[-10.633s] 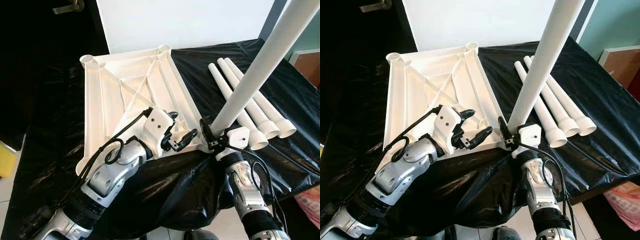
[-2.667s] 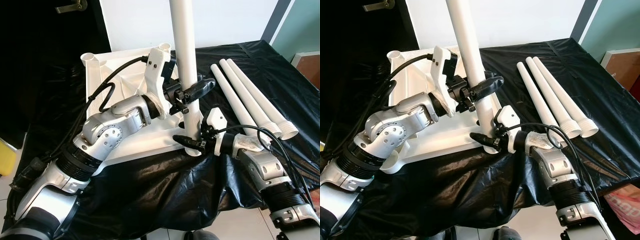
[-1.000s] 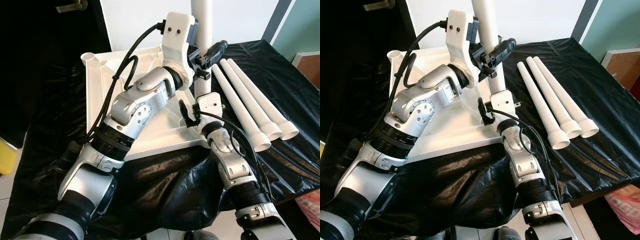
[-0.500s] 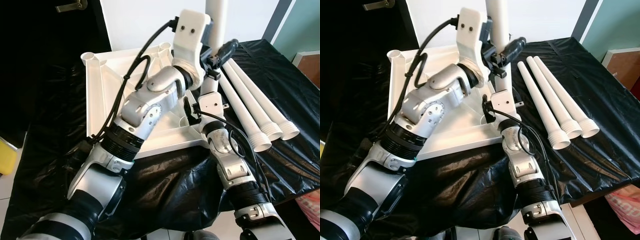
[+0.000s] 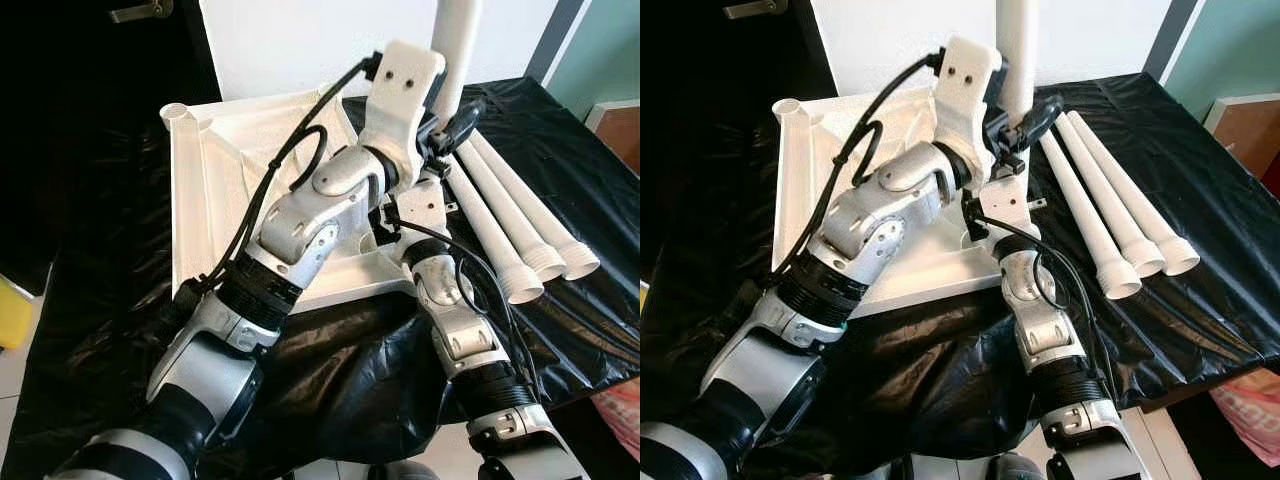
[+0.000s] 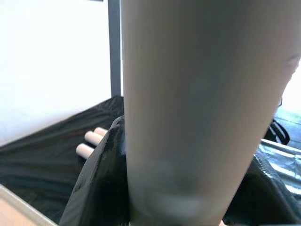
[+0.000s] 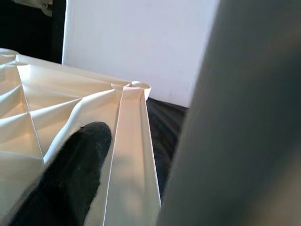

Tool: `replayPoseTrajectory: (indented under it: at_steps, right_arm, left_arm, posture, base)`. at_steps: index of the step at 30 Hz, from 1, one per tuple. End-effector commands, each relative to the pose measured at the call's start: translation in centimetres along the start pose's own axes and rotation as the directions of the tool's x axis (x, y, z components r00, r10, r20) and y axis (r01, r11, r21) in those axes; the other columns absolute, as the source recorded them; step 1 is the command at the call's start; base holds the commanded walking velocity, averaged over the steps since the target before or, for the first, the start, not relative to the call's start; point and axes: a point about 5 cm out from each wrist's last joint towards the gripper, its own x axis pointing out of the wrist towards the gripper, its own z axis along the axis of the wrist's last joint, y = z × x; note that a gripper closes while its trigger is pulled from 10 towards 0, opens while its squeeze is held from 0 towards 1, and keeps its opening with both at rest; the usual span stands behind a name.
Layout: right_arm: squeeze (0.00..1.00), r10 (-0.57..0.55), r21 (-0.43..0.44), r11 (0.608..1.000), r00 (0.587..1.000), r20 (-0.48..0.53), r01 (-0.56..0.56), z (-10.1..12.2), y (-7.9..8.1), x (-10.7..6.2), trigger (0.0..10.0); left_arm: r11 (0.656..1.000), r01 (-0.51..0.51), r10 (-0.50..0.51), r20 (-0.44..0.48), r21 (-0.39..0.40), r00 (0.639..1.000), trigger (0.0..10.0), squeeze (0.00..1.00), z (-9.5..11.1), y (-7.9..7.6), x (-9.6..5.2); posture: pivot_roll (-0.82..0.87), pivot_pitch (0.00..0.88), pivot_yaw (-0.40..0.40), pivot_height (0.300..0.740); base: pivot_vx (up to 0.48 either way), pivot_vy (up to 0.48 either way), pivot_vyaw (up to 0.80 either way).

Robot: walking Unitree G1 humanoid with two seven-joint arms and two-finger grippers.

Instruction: Building children table

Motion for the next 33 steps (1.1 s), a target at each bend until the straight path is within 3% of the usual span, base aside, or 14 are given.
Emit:
replayPoseTrajectory:
  at_steps: [1,3,4,14,15,16,18,19,21,22,28,29,33]
  right_arm:
    - [0.0,0.007,-0.007,1.0,0.997,0.073,-0.006,1.4,0.2,0.4,1.2]
    - [0.0,0.004,-0.008,1.0,0.997,0.072,-0.003,1.3,0.2,0.4,1.2]
    - [0.0,-0.006,-0.009,1.0,0.998,0.062,0.007,1.1,0.1,0.3,0.0]
    - [0.0,-0.087,0.012,0.996,0.996,-0.024,0.087,-0.3,-0.8,-0.1,0.0]
    - [0.0,-0.115,0.022,0.993,0.992,-0.059,0.116,-0.7,-1.1,-0.1,1.0]
    - [0.0,-0.12,0.025,0.992,0.991,-0.064,0.122,-0.8,-1.2,-0.1,6.7]
    - [0.0,-0.122,0.026,0.992,0.99,-0.065,0.124,-0.8,-1.2,-0.1,6.7]
    - [0.0,-0.122,0.024,0.992,0.991,-0.064,0.123,-0.8,-1.2,-0.1,10.0]
    - [0.0,-0.121,0.021,0.992,0.991,-0.063,0.122,-0.8,-1.2,-0.1,10.0]
    - [1.0,-0.117,0.03,0.992,0.991,-0.068,0.119,-0.9,-1.2,0.0,10.0]
    - [1.0,-0.126,0.04,0.991,0.988,-0.084,0.13,-1.0,-1.2,0.0,10.0]
    - [0.0,-0.125,0.044,0.991,0.988,-0.09,0.13,-1.1,-1.2,0.0,10.0]
    - [0.0,-0.119,0.045,0.991,0.988,-0.095,0.123,-1.1,-1.1,0.1,10.0]
  left_arm:
    - [0.997,0.083,-0.083,-0.016,-0.002,0.996,10.0,0.0,-0.3,-1.1,0.3]
    - [0.997,0.082,-0.082,-0.016,-0.001,0.996,10.0,0.0,-0.3,-1.1,0.3]
    - [0.997,0.079,-0.079,-0.015,0.001,0.997,10.0,0.0,-0.2,-1.0,0.3]
    - [0.999,0.051,-0.051,0.004,0.019,0.999,10.0,0.0,0.2,-0.5,0.4]
    - [0.999,0.046,-0.047,0.012,0.021,0.999,10.0,0.0,0.4,-0.4,0.4]
    - [0.999,0.046,-0.047,0.013,0.022,0.999,10.0,0.0,0.4,-0.4,0.4]
    - [0.999,0.047,-0.047,0.014,0.022,0.999,10.0,0.0,0.4,-0.4,0.4]
    - [0.999,0.047,-0.047,0.015,0.023,0.999,10.0,0.0,0.4,-0.4,0.4]
    - [0.999,0.047,-0.047,0.015,0.024,0.999,10.0,0.0,0.5,-0.4,0.4]
    - [0.999,0.047,-0.047,0.018,0.026,0.999,10.0,0.0,0.5,-0.4,0.4]
    - [0.998,0.047,-0.048,0.024,0.03,0.999,10.0,0.0,0.6,-0.4,0.4]
    - [0.998,0.048,-0.048,0.025,0.03,0.999,10.0,0.0,0.6,-0.4,0.4]
    - [0.998,0.047,-0.048,0.028,0.03,0.998,10.0,0.0,0.7,-0.4,0.4]
  posture:
    - [-0.02,0.094,0.012,0.74]
    - [-0.02,0.094,0.012,0.74]
    - [-0.02,0.093,0.012,0.74]
    - [-0.02,0.09,0.014,0.74]
    - [-0.02,0.088,0.017,0.74]
    - [-0.02,0.09,0.016,0.74]
    - [-0.02,0.09,0.016,0.74]
    - [-0.02,0.09,0.016,0.74]
    - [-0.02,0.09,0.016,0.74]
    - [-0.02,0.091,0.015,0.74]
    - [-0.02,0.092,0.012,0.74]
    - [-0.02,0.091,0.011,0.74]
    - [-0.02,0.09,0.01,0.74]
  base:
    - [0.0,0.0,0.0]
    - [0.0,0.0,0.0]
    - [0.0,0.0,0.0]
    - [0.0,0.0,0.0]
    - [0.0,0.0,0.0]
    - [0.0,0.0,0.0]
    - [0.0,0.0,0.0]
    - [0.0,0.0,0.0]
    - [0.0,0.0,0.0]
    - [0.0,0.0,0.0]
    - [0.0,0.0,0.0]
    - [0.0,0.0,0.0]
    - [0.0,0.0,0.0]
